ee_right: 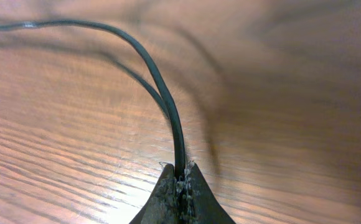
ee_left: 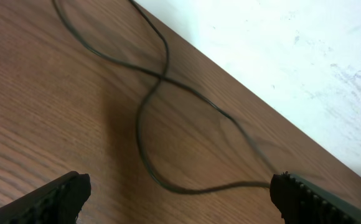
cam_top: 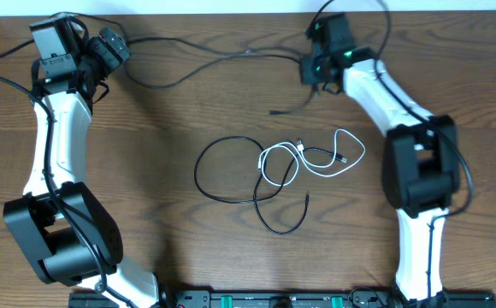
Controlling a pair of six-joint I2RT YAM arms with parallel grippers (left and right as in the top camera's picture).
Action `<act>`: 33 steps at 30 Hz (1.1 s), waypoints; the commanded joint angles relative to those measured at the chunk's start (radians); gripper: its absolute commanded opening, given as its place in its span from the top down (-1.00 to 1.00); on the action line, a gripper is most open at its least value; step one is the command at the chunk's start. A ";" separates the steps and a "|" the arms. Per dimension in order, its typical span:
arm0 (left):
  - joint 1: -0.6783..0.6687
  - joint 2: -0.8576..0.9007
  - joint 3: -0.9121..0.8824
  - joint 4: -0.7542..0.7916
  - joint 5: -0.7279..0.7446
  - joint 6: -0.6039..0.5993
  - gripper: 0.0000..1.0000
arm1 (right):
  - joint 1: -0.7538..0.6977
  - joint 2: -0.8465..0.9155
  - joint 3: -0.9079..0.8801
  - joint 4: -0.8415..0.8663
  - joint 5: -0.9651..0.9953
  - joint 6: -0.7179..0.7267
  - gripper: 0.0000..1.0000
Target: Untangle cables
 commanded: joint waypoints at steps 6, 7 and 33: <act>0.001 0.005 0.005 -0.003 -0.010 0.018 -0.95 | -0.100 -0.143 0.003 -0.080 0.036 0.043 0.98; 0.001 0.005 0.005 -0.003 -0.010 0.018 -0.95 | -0.108 -0.145 0.003 -0.082 0.028 0.057 0.98; 0.001 0.005 0.005 -0.003 -0.010 0.018 -0.95 | -0.097 0.084 0.002 -0.198 0.103 0.021 0.71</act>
